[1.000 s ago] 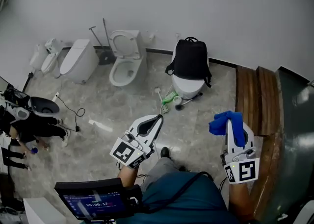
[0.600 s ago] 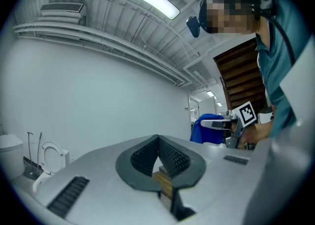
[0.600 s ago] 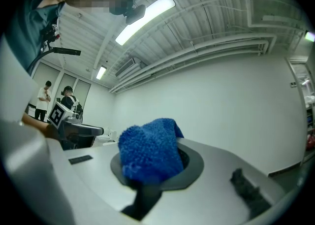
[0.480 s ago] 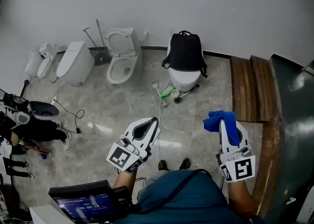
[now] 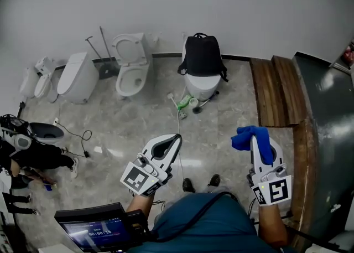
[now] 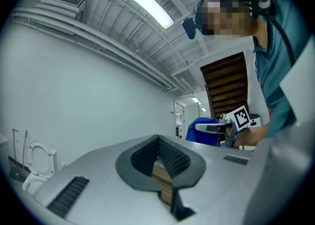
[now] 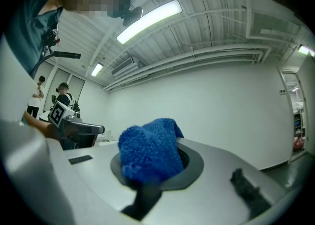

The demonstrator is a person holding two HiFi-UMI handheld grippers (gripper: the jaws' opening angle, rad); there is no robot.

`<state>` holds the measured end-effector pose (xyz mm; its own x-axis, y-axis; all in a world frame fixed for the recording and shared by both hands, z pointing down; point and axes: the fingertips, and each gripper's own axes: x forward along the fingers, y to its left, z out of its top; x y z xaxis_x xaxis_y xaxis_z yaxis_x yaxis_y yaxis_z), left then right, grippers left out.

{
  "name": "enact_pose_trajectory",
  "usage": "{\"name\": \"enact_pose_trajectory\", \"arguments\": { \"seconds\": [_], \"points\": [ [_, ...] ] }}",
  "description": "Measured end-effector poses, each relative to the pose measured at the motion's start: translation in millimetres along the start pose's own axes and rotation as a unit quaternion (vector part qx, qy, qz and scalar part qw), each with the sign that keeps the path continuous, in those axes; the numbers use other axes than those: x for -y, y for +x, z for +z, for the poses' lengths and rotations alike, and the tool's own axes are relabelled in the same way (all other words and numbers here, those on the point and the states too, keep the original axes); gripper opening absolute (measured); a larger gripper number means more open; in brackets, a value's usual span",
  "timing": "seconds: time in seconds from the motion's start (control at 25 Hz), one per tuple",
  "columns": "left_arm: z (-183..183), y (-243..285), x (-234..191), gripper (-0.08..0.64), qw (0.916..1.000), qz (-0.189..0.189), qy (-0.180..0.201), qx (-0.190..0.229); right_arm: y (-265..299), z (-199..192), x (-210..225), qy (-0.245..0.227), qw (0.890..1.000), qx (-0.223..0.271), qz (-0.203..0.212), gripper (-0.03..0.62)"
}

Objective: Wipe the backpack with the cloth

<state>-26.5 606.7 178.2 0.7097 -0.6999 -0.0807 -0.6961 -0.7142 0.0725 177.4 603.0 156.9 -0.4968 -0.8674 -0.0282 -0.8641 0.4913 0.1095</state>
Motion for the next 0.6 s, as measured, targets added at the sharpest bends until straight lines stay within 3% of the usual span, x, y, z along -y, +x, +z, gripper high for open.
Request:
{"name": "enact_pose_trajectory", "arguments": {
  "seconds": [0.36, 0.6],
  "points": [
    [21.2, 3.0, -2.5, 0.003, 0.9999, 0.013, 0.002, 0.004, -3.5, 9.5, 5.6, 0.025, 1.0, -0.008, 0.008, 0.023],
    [22.1, 11.8, 10.5, 0.003, 1.0, 0.006, -0.003, 0.004, -5.4, 11.7, 1.6, 0.011, 1.0, -0.018, 0.015, 0.023]
  ]
}}
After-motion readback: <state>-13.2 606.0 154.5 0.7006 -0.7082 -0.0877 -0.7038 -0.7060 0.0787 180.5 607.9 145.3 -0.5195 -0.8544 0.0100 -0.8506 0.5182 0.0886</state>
